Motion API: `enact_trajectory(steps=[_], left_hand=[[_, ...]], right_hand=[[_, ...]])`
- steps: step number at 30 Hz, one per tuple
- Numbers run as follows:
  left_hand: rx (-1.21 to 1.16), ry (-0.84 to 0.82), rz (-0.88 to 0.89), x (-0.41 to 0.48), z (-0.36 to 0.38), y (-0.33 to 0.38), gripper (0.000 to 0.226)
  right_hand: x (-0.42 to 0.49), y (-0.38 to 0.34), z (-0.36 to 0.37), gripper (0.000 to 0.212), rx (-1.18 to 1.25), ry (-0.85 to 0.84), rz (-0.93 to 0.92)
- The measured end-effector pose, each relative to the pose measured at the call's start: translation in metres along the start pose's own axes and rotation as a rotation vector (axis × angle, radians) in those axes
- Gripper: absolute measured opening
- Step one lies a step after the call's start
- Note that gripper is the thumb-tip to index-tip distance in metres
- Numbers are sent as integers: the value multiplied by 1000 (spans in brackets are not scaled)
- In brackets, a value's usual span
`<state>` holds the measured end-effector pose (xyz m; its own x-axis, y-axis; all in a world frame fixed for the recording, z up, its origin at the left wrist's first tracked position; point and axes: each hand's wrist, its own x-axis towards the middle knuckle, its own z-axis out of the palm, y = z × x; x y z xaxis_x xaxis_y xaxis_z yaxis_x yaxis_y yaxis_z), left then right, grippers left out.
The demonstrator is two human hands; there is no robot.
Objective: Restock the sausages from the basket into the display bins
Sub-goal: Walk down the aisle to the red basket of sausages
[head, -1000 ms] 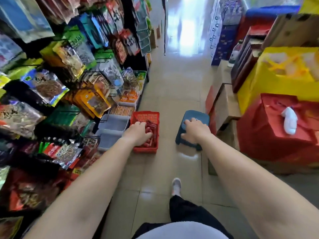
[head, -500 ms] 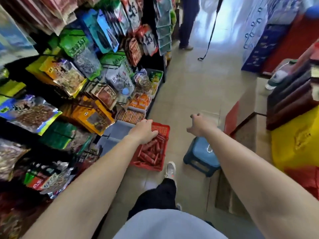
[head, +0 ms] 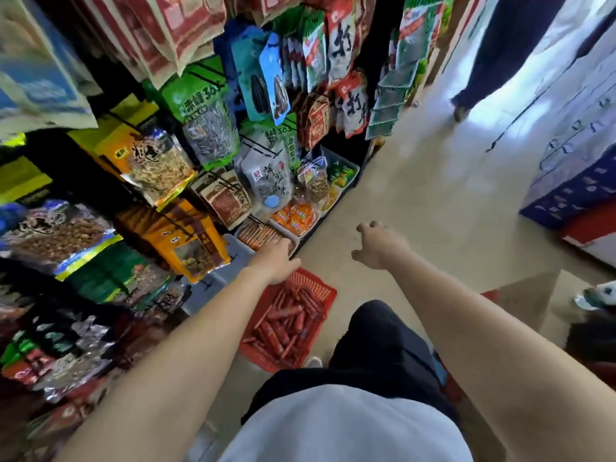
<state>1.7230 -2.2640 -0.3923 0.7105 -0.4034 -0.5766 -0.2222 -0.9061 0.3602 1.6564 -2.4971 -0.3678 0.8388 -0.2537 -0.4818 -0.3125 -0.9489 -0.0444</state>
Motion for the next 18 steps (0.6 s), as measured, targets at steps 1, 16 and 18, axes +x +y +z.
enact_trajectory(steps=[1,16,18], left_hand=[[-28,9,-22,7,-4,-3,67],[-445,197,-603,79,25,-27,71],[-463,210,-669,81,44,-21,68]], right_hand=[[13,-4,-8,68,-29,-2,-24],[219,-114,-11,66,-429,-301,-721],[234,-117,7,63,-481,-331,-809]])
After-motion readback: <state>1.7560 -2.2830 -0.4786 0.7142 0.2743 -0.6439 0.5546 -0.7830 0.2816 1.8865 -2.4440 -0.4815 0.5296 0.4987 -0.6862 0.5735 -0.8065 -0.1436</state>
